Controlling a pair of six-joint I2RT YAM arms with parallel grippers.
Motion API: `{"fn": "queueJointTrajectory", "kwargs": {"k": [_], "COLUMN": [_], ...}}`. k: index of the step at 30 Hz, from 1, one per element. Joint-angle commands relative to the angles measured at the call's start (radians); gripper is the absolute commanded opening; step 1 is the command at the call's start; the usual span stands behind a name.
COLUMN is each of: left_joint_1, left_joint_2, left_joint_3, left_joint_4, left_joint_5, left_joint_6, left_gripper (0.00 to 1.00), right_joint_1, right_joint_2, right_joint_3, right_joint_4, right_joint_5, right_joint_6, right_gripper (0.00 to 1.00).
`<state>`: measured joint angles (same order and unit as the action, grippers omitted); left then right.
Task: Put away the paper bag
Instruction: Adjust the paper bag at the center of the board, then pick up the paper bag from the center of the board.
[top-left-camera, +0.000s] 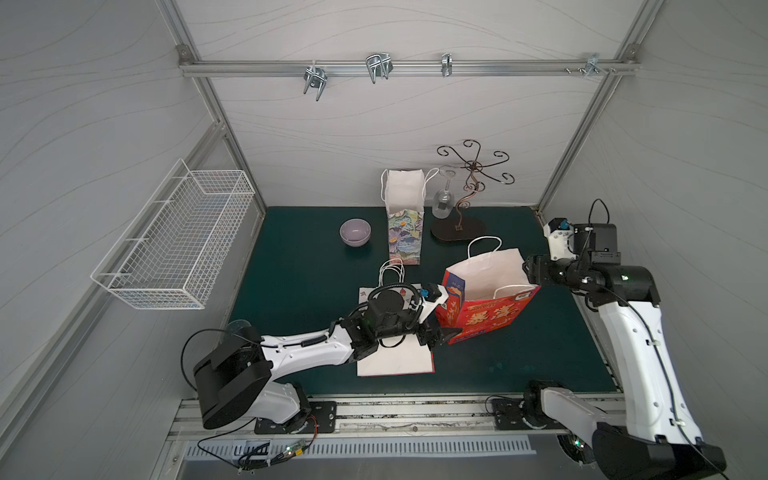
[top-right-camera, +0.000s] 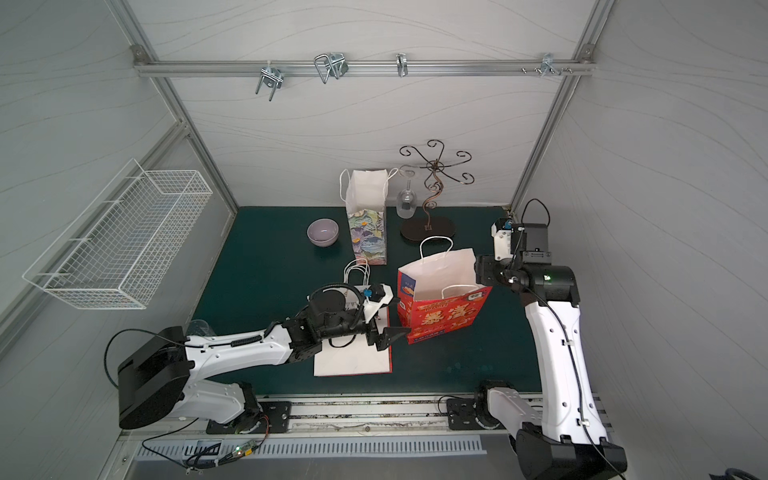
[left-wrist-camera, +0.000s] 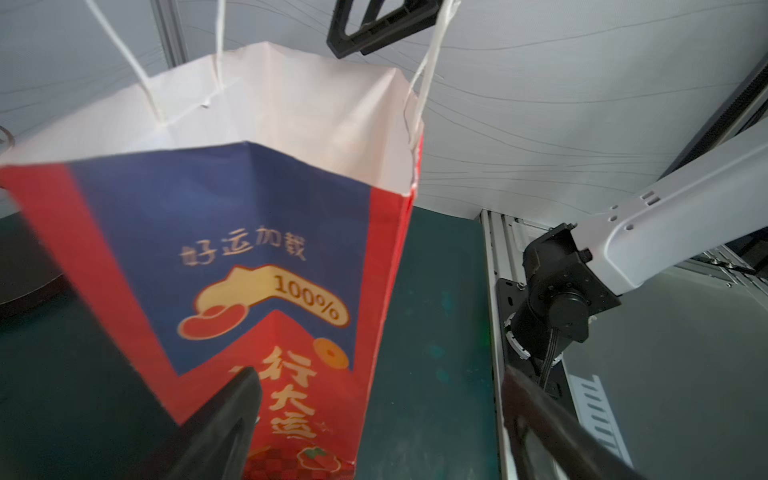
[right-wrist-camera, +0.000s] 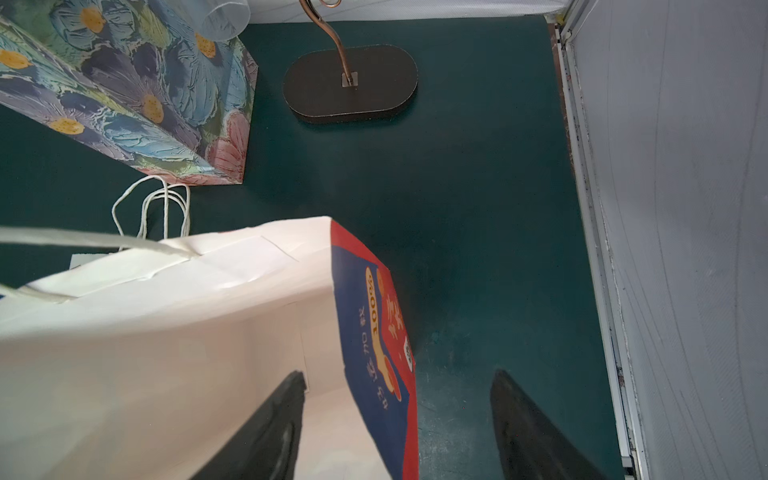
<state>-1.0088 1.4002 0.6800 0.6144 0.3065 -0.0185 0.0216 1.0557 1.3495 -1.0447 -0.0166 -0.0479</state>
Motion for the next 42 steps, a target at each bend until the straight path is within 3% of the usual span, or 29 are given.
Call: {"fn": "queueJointTrajectory", "kwargs": {"k": [1, 8, 16, 27, 35, 42], "left_joint_1": [-0.026, -0.037, -0.040, -0.019, 0.083, 0.181], "left_joint_2": [0.052, 0.103, 0.139, 0.171, 0.161, 0.185], "left_joint_3": [0.060, 0.098, 0.139, 0.197, 0.237, 0.292], "left_joint_4": [0.122, 0.143, 0.121, 0.075, 0.001, -0.084], "left_joint_5": [-0.093, -0.119, -0.119, -0.071, 0.082, 0.289], "left_joint_6": [0.042, 0.062, 0.104, 0.199, 0.195, 0.173], "left_gripper": [0.83, 0.55, 0.29, 0.01, 0.00, 0.00], "right_joint_1": [0.013, 0.020, 0.024, 0.023, 0.014, 0.001], "right_joint_2": [-0.022, -0.027, -0.029, -0.066, -0.182, -0.399], "right_joint_3": [-0.012, -0.014, -0.019, 0.010, 0.020, -0.161], "right_joint_4": [0.017, 0.017, 0.020, 0.027, 0.086, 0.142], "right_joint_5": [-0.008, -0.006, 0.005, 0.090, 0.228, 0.227], "right_joint_6": [-0.031, -0.030, -0.030, -0.026, -0.033, -0.151], "right_gripper": [0.71, 0.70, 0.69, 0.70, 0.73, 0.74]}}
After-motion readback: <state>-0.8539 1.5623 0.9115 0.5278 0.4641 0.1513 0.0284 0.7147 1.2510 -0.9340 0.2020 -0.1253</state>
